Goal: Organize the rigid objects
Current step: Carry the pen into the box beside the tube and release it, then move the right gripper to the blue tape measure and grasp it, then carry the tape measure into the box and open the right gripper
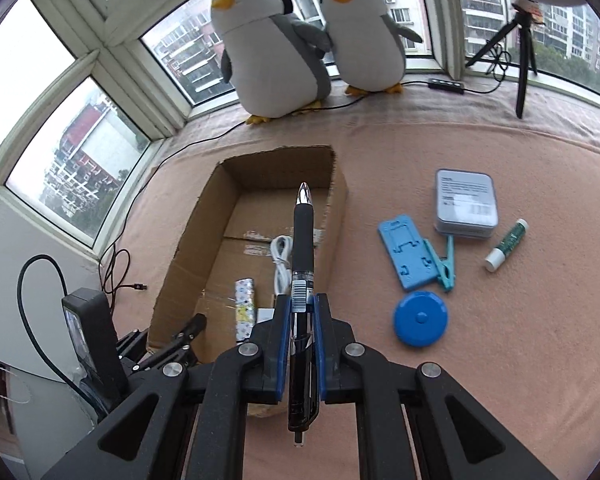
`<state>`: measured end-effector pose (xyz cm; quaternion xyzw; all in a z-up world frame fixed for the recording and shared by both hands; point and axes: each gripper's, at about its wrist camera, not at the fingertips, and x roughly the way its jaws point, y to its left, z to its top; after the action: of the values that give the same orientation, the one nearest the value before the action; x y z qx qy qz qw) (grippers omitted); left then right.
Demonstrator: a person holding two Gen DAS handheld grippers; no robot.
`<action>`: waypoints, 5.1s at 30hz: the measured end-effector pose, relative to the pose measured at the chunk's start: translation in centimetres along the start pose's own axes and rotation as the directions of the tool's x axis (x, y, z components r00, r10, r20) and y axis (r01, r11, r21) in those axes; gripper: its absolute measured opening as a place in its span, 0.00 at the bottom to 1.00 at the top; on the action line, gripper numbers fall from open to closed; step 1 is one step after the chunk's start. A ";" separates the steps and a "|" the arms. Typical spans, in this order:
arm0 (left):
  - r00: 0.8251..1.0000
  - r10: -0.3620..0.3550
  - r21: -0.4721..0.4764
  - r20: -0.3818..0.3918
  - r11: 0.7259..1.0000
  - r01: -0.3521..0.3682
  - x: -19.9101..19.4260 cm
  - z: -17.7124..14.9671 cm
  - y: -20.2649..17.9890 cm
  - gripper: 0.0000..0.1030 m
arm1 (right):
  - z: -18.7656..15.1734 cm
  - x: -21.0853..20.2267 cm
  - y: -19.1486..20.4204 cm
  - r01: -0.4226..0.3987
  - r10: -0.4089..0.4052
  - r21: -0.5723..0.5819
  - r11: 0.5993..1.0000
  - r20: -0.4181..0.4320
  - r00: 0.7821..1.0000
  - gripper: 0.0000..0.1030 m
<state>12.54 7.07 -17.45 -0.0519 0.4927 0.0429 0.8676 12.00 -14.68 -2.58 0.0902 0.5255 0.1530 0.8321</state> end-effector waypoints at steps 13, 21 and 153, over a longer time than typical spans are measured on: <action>1.000 0.000 -0.001 0.000 1.000 0.000 0.0 0.0 0.0 0.31 | 0.9 5.8 4.4 0.004 -0.010 -0.071 0.997 -0.077 0.997 0.10; 1.000 -0.006 0.001 0.000 1.000 0.006 0.0 0.0 -0.2 0.31 | 0.5 8.1 5.0 0.028 -0.039 -0.100 0.995 -0.112 0.993 0.10; 1.000 -0.006 0.002 0.006 1.000 0.006 0.2 0.1 0.1 0.32 | -0.8 3.5 5.1 0.055 -0.058 -0.259 0.964 -0.002 0.998 0.45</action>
<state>12.70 7.15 -17.59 -0.0526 0.4902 0.0400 0.8691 11.89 -8.73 -4.30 -0.0348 0.5074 0.1970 0.8382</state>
